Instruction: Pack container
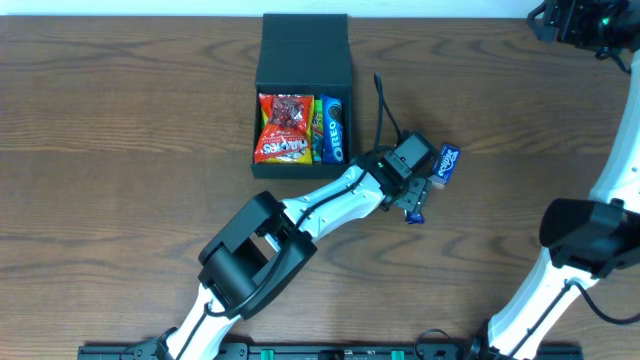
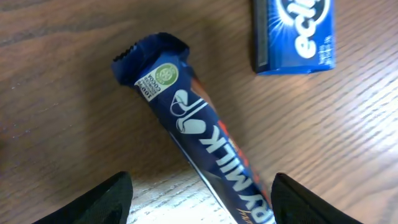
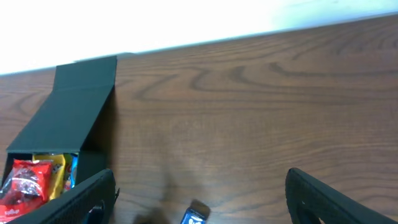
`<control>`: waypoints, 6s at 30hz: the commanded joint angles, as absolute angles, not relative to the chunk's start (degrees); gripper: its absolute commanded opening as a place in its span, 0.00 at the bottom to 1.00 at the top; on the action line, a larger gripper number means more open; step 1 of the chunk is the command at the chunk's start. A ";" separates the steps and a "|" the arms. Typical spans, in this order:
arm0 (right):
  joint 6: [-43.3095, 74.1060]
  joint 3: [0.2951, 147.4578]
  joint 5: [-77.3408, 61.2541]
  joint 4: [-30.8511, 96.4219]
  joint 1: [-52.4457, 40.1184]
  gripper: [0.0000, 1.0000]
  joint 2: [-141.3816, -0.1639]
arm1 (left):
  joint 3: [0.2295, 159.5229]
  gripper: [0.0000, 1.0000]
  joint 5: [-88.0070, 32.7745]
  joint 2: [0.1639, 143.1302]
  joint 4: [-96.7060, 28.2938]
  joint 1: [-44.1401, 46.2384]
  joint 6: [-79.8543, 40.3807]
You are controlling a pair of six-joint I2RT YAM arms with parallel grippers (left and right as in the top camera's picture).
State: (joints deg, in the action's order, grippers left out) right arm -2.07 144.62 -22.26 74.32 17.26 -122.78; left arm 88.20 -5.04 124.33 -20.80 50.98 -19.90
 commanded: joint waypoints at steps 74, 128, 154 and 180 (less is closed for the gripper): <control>1.74 144.24 -22.37 78.24 13.50 0.93 -123.02 | 110.74 0.06 -2.28 121.51 -54.26 27.94 -18.50; 30.06 88.16 -3.01 56.23 -3.49 0.66 -123.28 | 116.46 0.57 -4.54 109.38 -55.02 6.76 -7.64; 14.15 114.58 -12.43 61.19 -18.48 0.24 -123.31 | 115.33 0.63 -4.14 109.40 -55.02 2.96 1.74; 14.74 116.09 -10.07 58.24 -16.56 0.01 -124.11 | 103.37 0.06 -10.66 109.45 -47.70 2.63 -1.28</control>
State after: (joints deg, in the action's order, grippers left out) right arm 14.50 115.63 -11.75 58.98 -17.61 -123.72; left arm 104.31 -8.12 109.08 -48.84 2.68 0.64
